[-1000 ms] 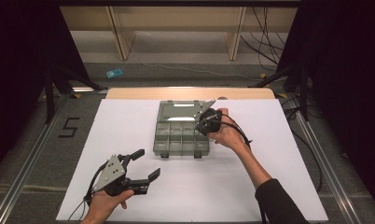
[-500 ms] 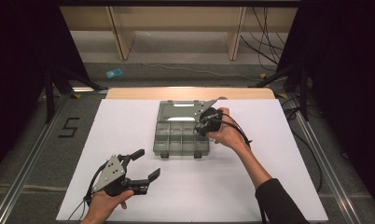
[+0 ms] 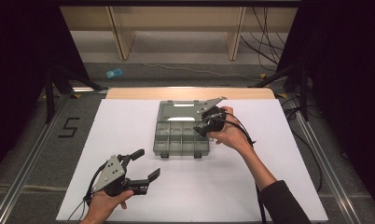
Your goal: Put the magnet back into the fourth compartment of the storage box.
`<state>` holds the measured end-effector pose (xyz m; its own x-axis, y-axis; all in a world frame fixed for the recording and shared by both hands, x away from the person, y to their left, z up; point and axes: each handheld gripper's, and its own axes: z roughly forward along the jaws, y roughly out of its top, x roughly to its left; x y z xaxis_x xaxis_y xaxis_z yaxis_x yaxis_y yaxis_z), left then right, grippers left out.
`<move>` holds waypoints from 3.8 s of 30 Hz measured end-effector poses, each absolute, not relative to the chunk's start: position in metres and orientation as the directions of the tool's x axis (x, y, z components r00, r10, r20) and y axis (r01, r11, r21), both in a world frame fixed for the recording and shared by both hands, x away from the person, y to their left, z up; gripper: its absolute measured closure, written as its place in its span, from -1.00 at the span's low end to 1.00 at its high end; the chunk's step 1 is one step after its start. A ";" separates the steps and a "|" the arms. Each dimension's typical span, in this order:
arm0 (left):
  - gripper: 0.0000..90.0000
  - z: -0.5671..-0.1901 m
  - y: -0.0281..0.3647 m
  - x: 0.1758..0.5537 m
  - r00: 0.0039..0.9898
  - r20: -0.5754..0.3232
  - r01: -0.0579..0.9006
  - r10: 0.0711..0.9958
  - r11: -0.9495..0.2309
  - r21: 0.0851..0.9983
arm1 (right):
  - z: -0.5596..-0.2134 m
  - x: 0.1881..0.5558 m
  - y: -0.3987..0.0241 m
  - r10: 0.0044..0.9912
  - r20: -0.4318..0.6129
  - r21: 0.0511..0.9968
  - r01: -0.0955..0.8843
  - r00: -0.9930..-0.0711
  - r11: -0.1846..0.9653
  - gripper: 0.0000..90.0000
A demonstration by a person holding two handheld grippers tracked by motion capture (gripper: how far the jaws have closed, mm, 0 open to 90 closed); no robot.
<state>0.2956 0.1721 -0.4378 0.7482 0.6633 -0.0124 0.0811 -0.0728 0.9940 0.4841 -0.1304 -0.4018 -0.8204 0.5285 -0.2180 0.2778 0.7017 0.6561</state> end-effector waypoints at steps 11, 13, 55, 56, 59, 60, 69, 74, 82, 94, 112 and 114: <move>-0.62 -0.438 0.172 0.296 0.748 -0.014 0.083 0.664 -0.072 0.994 | -0.386 0.468 -0.134 0.529 -0.197 0.716 0.247 -0.826 0.653 -0.28; -0.62 -0.438 0.172 0.295 0.747 -0.011 0.082 0.665 -0.076 0.994 | -0.385 0.465 -0.135 0.528 -0.190 0.713 0.253 -0.828 0.654 -0.30; -0.62 -0.437 0.173 0.296 0.746 -0.010 0.085 0.666 -0.080 0.993 | -0.374 0.423 -0.151 0.546 -0.133 0.822 0.216 -0.827 0.527 -0.37; -0.62 -0.438 0.173 0.296 0.745 -0.011 0.083 0.667 -0.076 0.994 | -0.374 0.422 -0.151 0.547 -0.134 0.822 0.215 -0.827 0.527 -0.37; -0.62 -0.437 0.172 0.295 0.747 -0.011 0.086 0.665 -0.080 0.993 | -0.376 0.419 -0.151 0.546 -0.129 0.827 0.214 -0.828 0.520 -0.37; -0.62 -0.437 0.172 0.295 0.747 -0.013 0.086 0.665 -0.078 0.993 | -0.376 0.419 -0.151 0.546 -0.129 0.827 0.214 -0.828 0.520 -0.37; -0.62 -0.438 0.173 0.296 0.748 -0.011 0.079 0.664 -0.073 0.994 | -0.379 0.413 -0.150 0.544 -0.113 0.833 0.219 -0.832 0.507 -0.37; -0.62 -0.438 0.172 0.296 0.748 -0.011 0.079 0.664 -0.073 0.994 | -0.380 0.410 -0.152 0.550 -0.104 0.838 0.225 -0.829 0.497 -0.37; -0.62 -0.438 0.172 0.295 0.748 -0.013 0.080 0.663 -0.071 0.994 | -0.382 0.406 -0.156 0.554 -0.093 0.845 0.229 -0.827 0.484 -0.37; -0.62 -0.438 0.172 0.296 0.748 -0.018 0.082 0.663 -0.066 0.994 | -0.385 0.399 -0.162 0.564 -0.089 0.857 0.225 -0.821 0.463 -0.38; -0.62 -0.438 0.171 0.296 0.748 -0.017 0.081 0.664 -0.066 0.994 | -0.391 0.381 -0.170 0.572 -0.055 0.876 0.236 -0.819 0.422 -0.39; -0.62 -0.438 0.171 0.295 0.748 -0.018 0.083 0.664 -0.066 0.994 | -0.391 0.380 -0.171 0.572 -0.060 0.876 0.232 -0.818 0.424 -0.39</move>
<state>0.2954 0.1713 -0.4378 0.7478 0.6637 -0.0182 0.0827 -0.0659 0.9944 0.3804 -0.1709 -0.3912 -0.8177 0.5725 -0.0604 0.2319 0.4236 0.8757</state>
